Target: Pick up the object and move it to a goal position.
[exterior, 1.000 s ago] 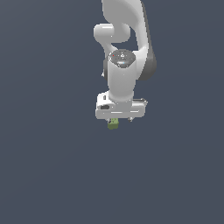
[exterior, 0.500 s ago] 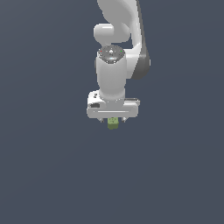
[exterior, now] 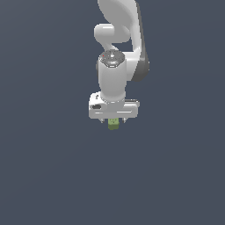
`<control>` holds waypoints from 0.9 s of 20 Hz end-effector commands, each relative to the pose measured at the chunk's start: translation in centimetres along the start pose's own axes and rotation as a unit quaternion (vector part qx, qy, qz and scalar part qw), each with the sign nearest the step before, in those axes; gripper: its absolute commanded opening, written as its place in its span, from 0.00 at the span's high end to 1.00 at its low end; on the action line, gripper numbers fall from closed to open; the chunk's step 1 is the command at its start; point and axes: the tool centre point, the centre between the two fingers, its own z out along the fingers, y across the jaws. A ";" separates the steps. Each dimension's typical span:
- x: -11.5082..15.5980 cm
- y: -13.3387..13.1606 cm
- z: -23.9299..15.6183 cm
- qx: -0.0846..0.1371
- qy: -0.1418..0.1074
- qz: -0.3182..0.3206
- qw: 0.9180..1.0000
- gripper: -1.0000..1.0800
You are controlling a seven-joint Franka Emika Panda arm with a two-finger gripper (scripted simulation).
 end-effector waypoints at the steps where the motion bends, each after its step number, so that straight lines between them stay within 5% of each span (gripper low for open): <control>1: -0.8 0.0 1.0 -0.001 -0.002 -0.003 1.000 0.04; 18: -8.2 -0.2 7.9 -0.006 -0.018 -0.031 0.999 0.04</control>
